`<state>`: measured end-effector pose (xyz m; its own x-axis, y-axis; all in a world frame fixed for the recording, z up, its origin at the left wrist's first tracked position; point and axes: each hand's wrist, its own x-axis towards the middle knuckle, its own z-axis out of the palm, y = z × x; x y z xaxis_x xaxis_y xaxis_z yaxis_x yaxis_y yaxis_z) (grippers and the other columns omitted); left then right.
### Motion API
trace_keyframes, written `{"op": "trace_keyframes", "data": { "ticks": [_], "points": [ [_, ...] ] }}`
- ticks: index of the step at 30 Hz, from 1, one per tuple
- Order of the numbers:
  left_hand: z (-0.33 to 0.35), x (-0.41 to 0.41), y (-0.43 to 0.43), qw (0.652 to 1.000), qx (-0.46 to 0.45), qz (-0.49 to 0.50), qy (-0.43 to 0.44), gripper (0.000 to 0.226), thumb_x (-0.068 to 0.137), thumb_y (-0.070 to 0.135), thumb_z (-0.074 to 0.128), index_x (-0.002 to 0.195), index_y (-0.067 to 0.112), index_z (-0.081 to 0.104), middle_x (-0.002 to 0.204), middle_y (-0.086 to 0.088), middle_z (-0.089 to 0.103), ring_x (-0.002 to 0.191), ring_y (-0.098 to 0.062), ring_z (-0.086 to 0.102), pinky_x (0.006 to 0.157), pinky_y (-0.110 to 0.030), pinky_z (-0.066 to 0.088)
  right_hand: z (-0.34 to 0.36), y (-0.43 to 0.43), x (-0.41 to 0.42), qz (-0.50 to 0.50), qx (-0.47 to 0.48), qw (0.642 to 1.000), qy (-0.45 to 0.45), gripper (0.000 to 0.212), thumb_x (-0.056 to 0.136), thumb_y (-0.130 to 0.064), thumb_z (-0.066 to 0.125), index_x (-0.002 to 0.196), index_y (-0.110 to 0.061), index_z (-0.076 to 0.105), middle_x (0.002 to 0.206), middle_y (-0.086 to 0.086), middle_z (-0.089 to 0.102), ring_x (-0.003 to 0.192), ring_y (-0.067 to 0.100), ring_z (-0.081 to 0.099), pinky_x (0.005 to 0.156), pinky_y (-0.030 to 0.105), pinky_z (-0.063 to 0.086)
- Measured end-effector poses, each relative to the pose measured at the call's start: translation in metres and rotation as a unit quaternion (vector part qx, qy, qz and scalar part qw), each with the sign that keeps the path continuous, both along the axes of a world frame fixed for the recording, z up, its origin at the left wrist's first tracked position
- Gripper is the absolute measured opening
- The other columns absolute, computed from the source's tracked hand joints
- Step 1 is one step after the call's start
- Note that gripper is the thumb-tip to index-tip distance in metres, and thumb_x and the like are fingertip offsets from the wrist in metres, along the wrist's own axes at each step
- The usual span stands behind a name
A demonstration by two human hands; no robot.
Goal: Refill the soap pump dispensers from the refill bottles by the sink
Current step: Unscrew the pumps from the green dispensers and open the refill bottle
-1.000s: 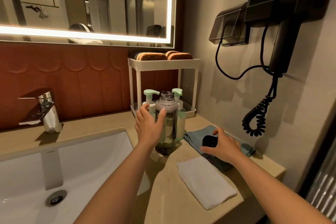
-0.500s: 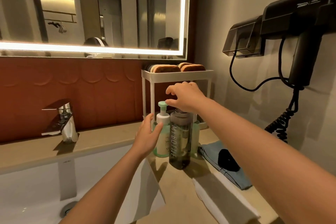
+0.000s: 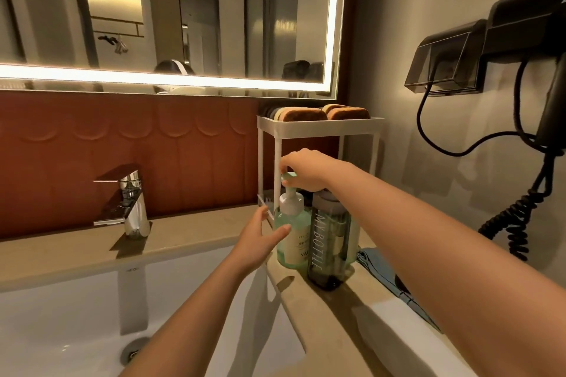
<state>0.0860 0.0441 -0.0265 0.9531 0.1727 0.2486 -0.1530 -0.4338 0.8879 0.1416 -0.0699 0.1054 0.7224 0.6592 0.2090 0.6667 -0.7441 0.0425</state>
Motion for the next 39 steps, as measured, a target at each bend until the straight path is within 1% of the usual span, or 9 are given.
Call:
{"op": "trace_keyframes", "data": {
  "ticks": [6,10,15,19,26,29,33,36,39],
  "points": [
    [-0.004,-0.015,-0.001,0.999,-0.029,-0.030,0.012,0.078,0.078,0.031,0.072,0.141,0.018,0.028,0.145,-0.003,0.036,0.132,-0.022,0.035,0.101,-0.035,0.034,0.000,-0.005,-0.027,0.048,0.003,0.999,0.024,0.025,0.093,-0.022,0.054,0.116,-0.012,0.053,0.116,0.007,0.057,0.100,0.021,0.054,0.084,0.031,0.048],
    [-0.007,-0.035,-0.008,0.997,-0.059,-0.043,-0.001,0.066,0.074,0.021,0.076,0.127,0.023,0.037,0.122,0.003,0.051,0.117,-0.019,0.050,0.088,-0.033,0.043,0.001,-0.010,-0.054,0.082,0.029,0.995,0.040,0.026,0.094,-0.024,0.052,0.117,-0.013,0.054,0.114,0.005,0.056,0.097,0.019,0.053,0.078,0.026,0.045],
    [-0.012,-0.072,-0.014,0.997,-0.047,-0.056,-0.012,0.067,0.070,0.026,0.079,0.124,0.028,0.041,0.119,0.006,0.054,0.112,-0.014,0.052,0.093,-0.038,0.047,0.000,-0.029,-0.095,0.107,0.041,0.992,0.048,0.026,0.093,-0.027,0.054,0.117,-0.018,0.054,0.101,-0.006,0.049,0.090,0.011,0.048,0.067,0.018,0.038],
    [-0.006,-0.102,-0.023,0.993,-0.052,-0.106,-0.015,0.068,0.068,0.030,0.079,0.124,0.029,0.040,0.118,0.010,0.053,0.107,-0.008,0.053,0.079,-0.020,0.047,-0.001,-0.050,-0.127,0.124,0.070,0.989,0.033,0.027,0.092,-0.026,0.054,0.118,-0.019,0.055,0.101,-0.010,0.047,0.092,0.007,0.047,0.071,0.013,0.038],
    [-0.021,-0.128,-0.050,0.990,-0.070,-0.120,-0.024,0.068,0.067,0.033,0.081,0.121,0.029,0.040,0.117,0.008,0.055,0.105,-0.008,0.056,0.084,-0.025,0.051,-0.021,-0.083,-0.155,0.118,0.147,0.980,0.056,0.034,0.091,-0.029,0.054,0.124,-0.022,0.053,0.117,-0.007,0.053,0.101,0.004,0.046,0.077,0.013,0.040],
    [-0.027,-0.130,-0.057,0.992,-0.063,-0.103,-0.041,0.066,0.068,0.028,0.081,0.119,0.030,0.039,0.115,0.010,0.052,0.104,-0.006,0.053,0.083,-0.020,0.047,-0.030,-0.097,-0.155,0.114,0.216,0.964,0.103,0.044,0.087,-0.032,0.060,0.129,-0.029,0.047,0.111,-0.011,0.050,0.105,0.005,0.050,0.082,0.014,0.044],
    [-0.035,-0.132,-0.067,0.992,-0.080,-0.077,-0.061,0.068,0.071,0.017,0.078,0.120,0.035,0.034,0.111,0.020,0.048,0.101,-0.001,0.051,0.076,-0.012,0.043,-0.058,-0.111,-0.156,0.076,0.346,0.907,0.229,0.071,0.071,-0.050,0.064,0.134,-0.030,0.040,0.125,-0.005,0.050,0.113,0.009,0.051,0.095,0.029,0.046],
    [-0.042,-0.131,-0.070,0.991,-0.101,-0.066,-0.064,0.073,0.064,0.023,0.079,0.122,0.034,0.036,0.113,0.013,0.051,0.105,-0.010,0.054,0.086,-0.026,0.049,-0.087,-0.107,-0.161,0.049,0.371,0.894,0.245,0.059,0.072,-0.046,0.069,0.125,-0.031,0.046,0.119,-0.011,0.053,0.111,0.005,0.052,0.095,0.027,0.044],
    [-0.045,-0.128,-0.072,0.992,-0.094,-0.059,-0.065,0.071,0.064,0.021,0.078,0.122,0.032,0.039,0.112,0.011,0.054,0.105,-0.013,0.055,0.088,-0.030,0.050,-0.102,-0.095,-0.161,0.029,0.436,0.872,0.221,0.045,0.074,-0.038,0.074,0.113,-0.029,0.053,0.111,-0.012,0.057,0.104,0.003,0.053,0.087,0.022,0.044]
  ]
}}
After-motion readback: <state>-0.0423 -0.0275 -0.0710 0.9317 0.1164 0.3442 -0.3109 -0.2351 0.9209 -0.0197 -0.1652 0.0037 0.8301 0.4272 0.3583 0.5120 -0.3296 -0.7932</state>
